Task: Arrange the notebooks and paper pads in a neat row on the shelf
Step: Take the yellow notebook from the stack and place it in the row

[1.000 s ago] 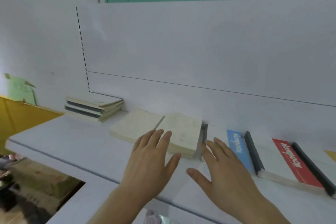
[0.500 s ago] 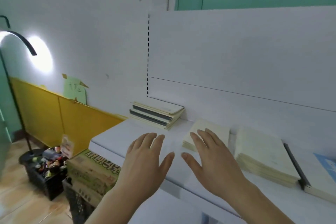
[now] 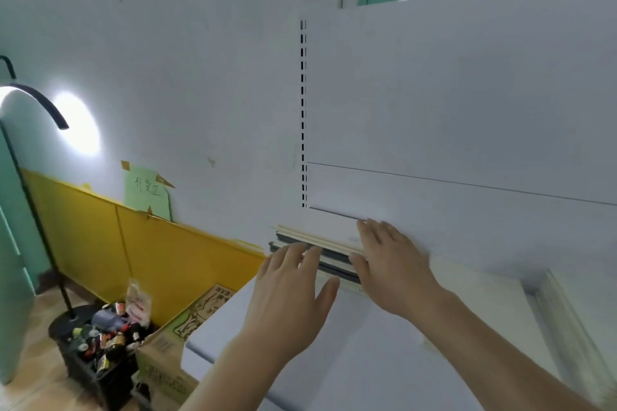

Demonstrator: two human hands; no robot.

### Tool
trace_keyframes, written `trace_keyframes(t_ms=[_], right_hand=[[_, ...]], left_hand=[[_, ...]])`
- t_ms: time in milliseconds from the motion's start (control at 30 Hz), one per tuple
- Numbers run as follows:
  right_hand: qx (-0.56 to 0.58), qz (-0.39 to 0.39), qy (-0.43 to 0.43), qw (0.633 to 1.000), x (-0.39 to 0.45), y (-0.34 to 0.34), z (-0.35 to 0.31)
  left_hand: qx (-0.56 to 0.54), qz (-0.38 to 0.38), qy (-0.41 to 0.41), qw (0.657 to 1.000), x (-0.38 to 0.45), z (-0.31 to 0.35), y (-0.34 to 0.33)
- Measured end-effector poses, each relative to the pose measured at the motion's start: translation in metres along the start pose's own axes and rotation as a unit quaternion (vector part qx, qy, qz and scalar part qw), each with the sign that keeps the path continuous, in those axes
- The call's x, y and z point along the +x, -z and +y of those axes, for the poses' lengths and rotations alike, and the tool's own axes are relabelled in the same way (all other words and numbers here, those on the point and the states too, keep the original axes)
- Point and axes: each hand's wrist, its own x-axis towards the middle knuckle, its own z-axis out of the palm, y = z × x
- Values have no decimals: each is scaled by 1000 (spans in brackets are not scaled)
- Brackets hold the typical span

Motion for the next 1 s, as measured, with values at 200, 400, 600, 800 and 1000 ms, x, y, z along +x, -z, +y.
trace_keyframes(t_ms=[200,400,600,800,1000], right_hand=[[-90,3,1,996,18,2,-16],[-75,18,-28,997,22,-1,-24],[-49,182,-129,974,10,17,-41],[151,343,-214,902,1,52,-83],[351,279,-288,846,4,49,-96]], left_hand=[[-33,-25,-47,998,39,-34,-23],[-104,-10,-114,988,63,-62,-29],[-237,23,-131,962,72,-83,-21],[-444,-100,-27,890,78,-71,-11],[-754,-108,100,640,79,-70,2]])
